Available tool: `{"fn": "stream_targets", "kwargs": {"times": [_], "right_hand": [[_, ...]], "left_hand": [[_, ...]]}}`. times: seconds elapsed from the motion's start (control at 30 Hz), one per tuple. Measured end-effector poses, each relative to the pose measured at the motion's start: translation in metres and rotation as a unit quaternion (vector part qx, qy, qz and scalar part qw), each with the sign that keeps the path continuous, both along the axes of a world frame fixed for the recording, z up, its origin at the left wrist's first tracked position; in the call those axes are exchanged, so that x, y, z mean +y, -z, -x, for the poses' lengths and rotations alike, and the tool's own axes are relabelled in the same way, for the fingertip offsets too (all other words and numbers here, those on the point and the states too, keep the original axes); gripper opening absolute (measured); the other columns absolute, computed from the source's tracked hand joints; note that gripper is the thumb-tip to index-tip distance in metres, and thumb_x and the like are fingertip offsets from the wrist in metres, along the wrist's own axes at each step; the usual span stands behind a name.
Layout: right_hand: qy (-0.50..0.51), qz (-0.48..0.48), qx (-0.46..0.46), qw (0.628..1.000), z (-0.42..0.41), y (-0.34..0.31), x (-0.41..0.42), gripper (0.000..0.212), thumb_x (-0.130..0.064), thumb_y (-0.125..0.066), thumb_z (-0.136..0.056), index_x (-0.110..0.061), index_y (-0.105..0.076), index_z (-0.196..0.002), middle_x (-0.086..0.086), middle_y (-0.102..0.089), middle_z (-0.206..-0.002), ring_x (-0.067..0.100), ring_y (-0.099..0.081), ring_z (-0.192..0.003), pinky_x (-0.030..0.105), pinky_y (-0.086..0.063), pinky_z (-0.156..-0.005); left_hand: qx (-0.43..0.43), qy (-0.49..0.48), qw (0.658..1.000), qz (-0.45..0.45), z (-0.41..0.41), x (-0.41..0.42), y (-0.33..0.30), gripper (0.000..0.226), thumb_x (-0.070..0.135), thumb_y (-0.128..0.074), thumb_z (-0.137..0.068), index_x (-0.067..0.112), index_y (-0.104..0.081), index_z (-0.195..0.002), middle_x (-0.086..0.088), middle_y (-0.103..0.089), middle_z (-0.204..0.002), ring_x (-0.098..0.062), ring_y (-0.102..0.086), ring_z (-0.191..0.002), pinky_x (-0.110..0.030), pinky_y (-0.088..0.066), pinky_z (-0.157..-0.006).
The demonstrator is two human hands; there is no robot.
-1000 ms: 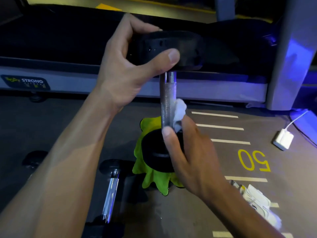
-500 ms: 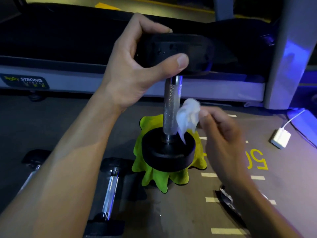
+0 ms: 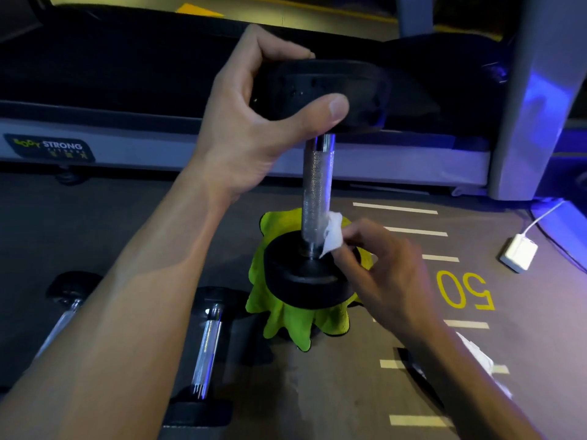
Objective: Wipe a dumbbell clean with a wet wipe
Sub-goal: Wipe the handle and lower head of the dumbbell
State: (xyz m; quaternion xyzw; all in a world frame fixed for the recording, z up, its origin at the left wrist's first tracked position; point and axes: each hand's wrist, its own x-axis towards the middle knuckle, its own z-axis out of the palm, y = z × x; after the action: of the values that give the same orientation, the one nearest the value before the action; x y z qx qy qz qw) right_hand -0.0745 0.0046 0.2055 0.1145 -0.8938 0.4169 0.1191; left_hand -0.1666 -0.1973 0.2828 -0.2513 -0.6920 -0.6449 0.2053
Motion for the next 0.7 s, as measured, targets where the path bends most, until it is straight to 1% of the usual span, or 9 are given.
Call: {"fn": "stream_targets", "kwargs": {"times": [0.03, 0.1, 0.17, 0.23, 0.37, 0.43, 0.57, 0.67, 0.7], "right_hand": [[0.014, -0.045, 0.030, 0.998, -0.005, -0.002, -0.001, 0.012, -0.027, -0.065, -0.096, -0.023, -0.070, -0.086, -0.010, -0.063, -0.072, 0.013, -0.060, -0.068, 0.026, -0.048, -0.064], [0.016, -0.109, 0.073, 0.991, -0.015, -0.009, -0.008, 0.016, -0.028, -0.062, -0.096, -0.021, -0.069, -0.083, -0.008, -0.061, -0.073, 0.017, -0.057, -0.066, 0.034, -0.049, -0.064], [-0.001, -0.150, 0.097, 0.984, -0.026, -0.015, -0.018, 0.013, -0.024, -0.062, -0.095, -0.019, -0.068, -0.084, -0.005, -0.067, -0.083, 0.021, -0.062, -0.075, 0.038, -0.050, -0.067], [-0.004, -0.187, 0.107, 0.977, -0.031, -0.018, -0.030, 0.015, -0.021, -0.057, -0.094, -0.018, -0.068, -0.084, -0.002, -0.071, -0.091, 0.023, -0.064, -0.083, 0.038, -0.051, -0.072], [-0.002, -0.267, 0.101, 0.958, -0.028, -0.020, -0.059, 0.014, -0.010, -0.058, -0.082, -0.017, -0.067, -0.090, -0.004, -0.061, -0.080, 0.021, -0.055, -0.071, 0.032, -0.048, -0.066], [-0.028, -0.297, 0.104, 0.949, -0.024, -0.015, -0.074, 0.019, -0.010, -0.054, -0.077, -0.018, -0.065, -0.090, -0.003, -0.062, -0.077, 0.022, -0.054, -0.069, 0.033, -0.048, -0.070], [-0.025, -0.225, 0.123, 0.966, -0.021, -0.010, -0.067, 0.012, -0.007, -0.063, -0.079, -0.018, -0.065, -0.076, -0.002, -0.067, -0.075, 0.023, -0.058, -0.068, 0.034, -0.052, -0.066], [-0.032, -0.127, 0.089, 0.987, -0.026, -0.013, -0.040, 0.023, -0.021, -0.056, -0.092, -0.029, -0.076, -0.097, -0.017, -0.075, -0.103, 0.011, -0.068, -0.091, 0.031, -0.055, -0.084], [-0.020, -0.095, 0.079, 0.992, -0.027, -0.015, -0.031, 0.024, -0.022, -0.057, -0.095, -0.032, -0.077, -0.101, -0.021, -0.075, -0.108, 0.006, -0.070, -0.097, 0.031, -0.056, -0.087]], "left_hand": [[0.000, -0.001, 1.000, 0.000, 0.000, 0.000, 0.000, 0.047, 0.028, -0.086, -0.082, 0.010, -0.055, -0.113, -0.030, -0.064, -0.126, -0.017, -0.065, -0.107, -0.043, -0.056, -0.095], [-0.002, -0.004, 1.000, 0.000, -0.001, 0.001, -0.001, 0.048, 0.029, -0.086, -0.082, 0.010, -0.055, -0.113, -0.029, -0.064, -0.125, -0.017, -0.065, -0.106, -0.043, -0.057, -0.094], [-0.003, -0.006, 1.000, 0.001, -0.002, 0.002, -0.001, 0.049, 0.029, -0.087, -0.082, 0.009, -0.055, -0.113, -0.029, -0.064, -0.125, -0.022, -0.067, -0.106, -0.049, -0.057, -0.094], [-0.002, -0.008, 1.000, 0.008, -0.001, 0.002, 0.000, 0.050, 0.028, -0.087, -0.082, 0.007, -0.055, -0.114, -0.029, -0.064, -0.124, -0.033, -0.068, -0.109, -0.053, -0.057, -0.094], [0.000, -0.011, 1.000, 0.015, -0.001, 0.004, 0.000, 0.050, 0.031, -0.086, -0.082, 0.008, -0.055, -0.114, -0.029, -0.064, -0.125, -0.040, -0.063, -0.114, -0.052, -0.056, -0.096], [0.004, -0.011, 1.000, 0.017, -0.001, 0.004, 0.000, 0.050, 0.031, -0.086, -0.082, 0.008, -0.055, -0.115, -0.029, -0.064, -0.125, -0.040, -0.063, -0.114, -0.052, -0.055, -0.096], [0.000, -0.008, 1.000, 0.028, -0.001, 0.006, -0.002, 0.053, 0.033, -0.088, -0.081, 0.007, -0.057, -0.115, -0.027, -0.066, -0.124, -0.040, -0.065, -0.112, -0.054, -0.056, -0.095], [-0.002, -0.014, 1.000, 0.024, -0.002, 0.006, -0.002, 0.055, 0.034, -0.089, -0.080, 0.006, -0.058, -0.116, -0.025, -0.067, -0.123, -0.040, -0.065, -0.111, -0.056, -0.057, -0.091], [-0.003, -0.013, 1.000, 0.023, -0.001, 0.006, -0.002, 0.055, 0.034, -0.089, -0.080, 0.006, -0.058, -0.116, -0.024, -0.067, -0.123, -0.040, -0.065, -0.110, -0.056, -0.057, -0.090]]}}
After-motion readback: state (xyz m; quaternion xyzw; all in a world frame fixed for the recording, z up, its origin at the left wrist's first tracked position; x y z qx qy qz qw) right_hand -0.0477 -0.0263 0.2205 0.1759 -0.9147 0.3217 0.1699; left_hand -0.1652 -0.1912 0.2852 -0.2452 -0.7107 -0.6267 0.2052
